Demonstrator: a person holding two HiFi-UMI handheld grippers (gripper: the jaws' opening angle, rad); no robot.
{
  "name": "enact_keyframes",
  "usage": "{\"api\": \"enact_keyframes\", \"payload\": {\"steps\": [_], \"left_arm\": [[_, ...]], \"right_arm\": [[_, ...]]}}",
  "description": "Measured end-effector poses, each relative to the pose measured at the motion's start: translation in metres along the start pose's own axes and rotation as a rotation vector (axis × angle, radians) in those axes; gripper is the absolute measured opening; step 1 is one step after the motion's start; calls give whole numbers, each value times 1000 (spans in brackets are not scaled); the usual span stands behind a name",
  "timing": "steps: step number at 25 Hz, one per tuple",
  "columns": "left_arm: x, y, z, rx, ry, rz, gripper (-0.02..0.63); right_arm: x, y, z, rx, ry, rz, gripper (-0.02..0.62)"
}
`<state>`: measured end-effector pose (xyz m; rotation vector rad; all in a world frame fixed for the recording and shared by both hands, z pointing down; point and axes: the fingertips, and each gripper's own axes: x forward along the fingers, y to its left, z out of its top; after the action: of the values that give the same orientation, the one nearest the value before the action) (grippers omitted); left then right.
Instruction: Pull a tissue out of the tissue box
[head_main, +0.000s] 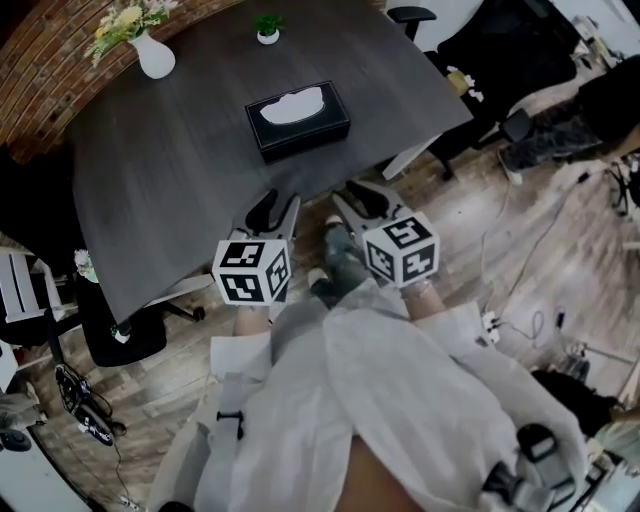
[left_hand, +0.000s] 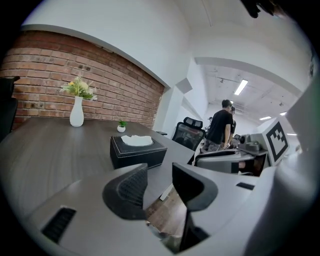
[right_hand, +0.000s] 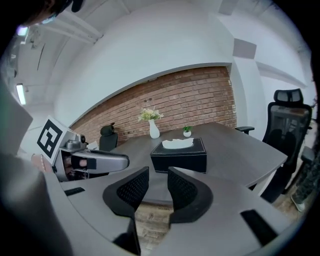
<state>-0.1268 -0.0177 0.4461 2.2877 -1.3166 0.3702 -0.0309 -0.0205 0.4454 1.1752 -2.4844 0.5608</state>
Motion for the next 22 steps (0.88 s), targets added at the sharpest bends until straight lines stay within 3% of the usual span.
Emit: {"api": "enact_keyframes", "payload": {"steps": [22], "left_arm": [[87, 90, 109, -21, -53, 115, 137]], "right_arm": [[127, -73, 116, -102, -5, 94, 100]]}}
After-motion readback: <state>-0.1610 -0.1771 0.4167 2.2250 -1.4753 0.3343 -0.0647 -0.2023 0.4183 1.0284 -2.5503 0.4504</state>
